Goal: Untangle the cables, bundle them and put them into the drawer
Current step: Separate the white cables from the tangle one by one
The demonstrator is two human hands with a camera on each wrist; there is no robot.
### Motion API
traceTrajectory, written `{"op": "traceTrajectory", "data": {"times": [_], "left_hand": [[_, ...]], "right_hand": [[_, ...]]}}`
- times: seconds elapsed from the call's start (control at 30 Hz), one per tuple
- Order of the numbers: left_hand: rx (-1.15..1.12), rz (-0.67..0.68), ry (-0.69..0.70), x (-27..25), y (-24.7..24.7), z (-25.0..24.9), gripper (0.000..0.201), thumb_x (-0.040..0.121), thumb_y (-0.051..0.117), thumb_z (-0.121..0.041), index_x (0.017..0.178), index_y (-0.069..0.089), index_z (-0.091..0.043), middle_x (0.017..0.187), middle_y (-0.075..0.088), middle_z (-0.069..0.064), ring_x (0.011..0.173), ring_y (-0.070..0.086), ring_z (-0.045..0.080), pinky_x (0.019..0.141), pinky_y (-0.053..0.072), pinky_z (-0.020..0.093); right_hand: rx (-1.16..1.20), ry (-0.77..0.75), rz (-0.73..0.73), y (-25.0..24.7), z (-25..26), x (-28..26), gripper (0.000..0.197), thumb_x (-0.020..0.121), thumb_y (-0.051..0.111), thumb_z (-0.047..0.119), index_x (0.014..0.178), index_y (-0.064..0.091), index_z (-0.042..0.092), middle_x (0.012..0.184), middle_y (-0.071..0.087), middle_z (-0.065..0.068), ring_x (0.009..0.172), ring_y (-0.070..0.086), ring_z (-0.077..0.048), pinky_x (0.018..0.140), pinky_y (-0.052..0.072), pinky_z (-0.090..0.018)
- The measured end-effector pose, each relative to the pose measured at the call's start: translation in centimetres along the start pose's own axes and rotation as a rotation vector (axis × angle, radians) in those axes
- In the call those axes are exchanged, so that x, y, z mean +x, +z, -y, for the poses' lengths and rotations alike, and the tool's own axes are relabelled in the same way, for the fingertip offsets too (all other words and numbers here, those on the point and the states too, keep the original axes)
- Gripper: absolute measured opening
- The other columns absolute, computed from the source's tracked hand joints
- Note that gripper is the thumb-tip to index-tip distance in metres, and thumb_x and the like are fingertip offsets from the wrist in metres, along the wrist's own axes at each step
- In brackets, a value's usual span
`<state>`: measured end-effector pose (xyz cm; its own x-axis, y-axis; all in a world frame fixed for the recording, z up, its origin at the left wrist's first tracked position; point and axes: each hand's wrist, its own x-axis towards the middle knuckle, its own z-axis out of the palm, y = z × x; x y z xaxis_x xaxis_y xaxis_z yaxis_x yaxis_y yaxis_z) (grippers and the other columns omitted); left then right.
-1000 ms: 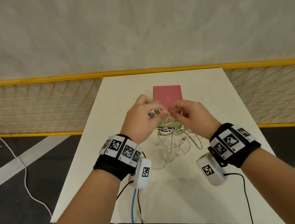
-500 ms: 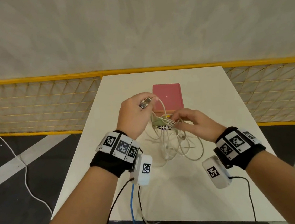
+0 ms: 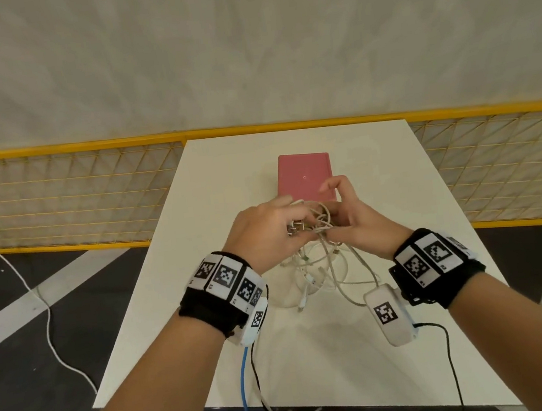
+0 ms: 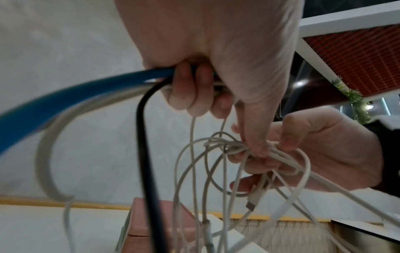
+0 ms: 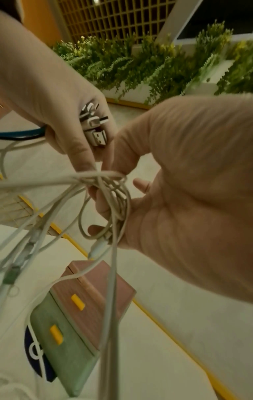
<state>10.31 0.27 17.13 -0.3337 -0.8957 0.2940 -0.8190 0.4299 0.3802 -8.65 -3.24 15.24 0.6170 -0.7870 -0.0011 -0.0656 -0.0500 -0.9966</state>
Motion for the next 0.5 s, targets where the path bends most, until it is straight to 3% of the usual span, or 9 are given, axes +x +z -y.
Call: {"op": "traceTrajectory", "data": {"times": [0.1,0.23,0.37,0.43,0.5], "left_hand": [[0.051,-0.078,0.05,0.0,0.6,0.1,0.01,0.08,0.066,-0.037,0.083,0.073,-0.031,0.072,0.05,-0.011,0.054,0.052,0.012,0.047,0.042,0.024],[-0.04,-0.124,0.004,0.2,0.7,0.6,0.008,0.08,0.069,-0.033,0.078,0.071,-0.026,0.079,0.059,-0.011,0.058,0.053,0.008,0.052,0.045,0.025],[-0.163,-0.122,-0.052,0.3,0.8,1.0,0.004,0.079,0.07,-0.029,0.08,0.068,-0.025,0.078,0.055,-0.012,0.064,0.052,0.01,0.058,0.048,0.028],[-0.32,-0.095,-0.098,0.3,1.3,1.3,0.005,0.076,0.068,-0.024,0.081,0.068,-0.021,0.079,0.055,-0.015,0.067,0.054,0.01,0.062,0.048,0.028],[-0.543,-0.075,-0.142,0.2,1.2,1.3,0.005,0.076,0.068,-0.013,0.081,0.068,-0.015,0.079,0.058,-0.017,0.07,0.054,0.006,0.066,0.045,0.022]], "right_hand": [[-0.07,-0.02,-0.037,-0.2,-0.3,0.1,0.032,0.072,0.054,-0.002,0.097,0.042,0.013,0.092,0.051,-0.015,0.075,0.046,-0.025,0.066,0.038,-0.033],[-0.604,-0.131,-0.17,-0.7,-1.1,0.4,0.025,0.073,0.067,0.006,0.092,0.06,0.02,0.098,0.056,-0.008,0.089,0.057,-0.018,0.086,0.046,-0.027],[-0.864,-0.214,-0.212,-1.9,-1.7,0.5,0.026,0.076,0.068,0.008,0.099,0.063,0.019,0.098,0.054,0.0,0.09,0.057,-0.02,0.083,0.048,-0.032],[-0.892,-0.249,-0.21,-2.2,-1.7,0.8,0.024,0.078,0.067,0.01,0.1,0.064,0.02,0.095,0.054,0.005,0.087,0.058,-0.018,0.08,0.047,-0.03],[-0.943,-0.224,-0.209,-2.7,-2.0,0.9,0.015,0.08,0.064,0.013,0.095,0.064,0.018,0.093,0.056,0.005,0.085,0.058,-0.018,0.076,0.047,-0.031]]}}
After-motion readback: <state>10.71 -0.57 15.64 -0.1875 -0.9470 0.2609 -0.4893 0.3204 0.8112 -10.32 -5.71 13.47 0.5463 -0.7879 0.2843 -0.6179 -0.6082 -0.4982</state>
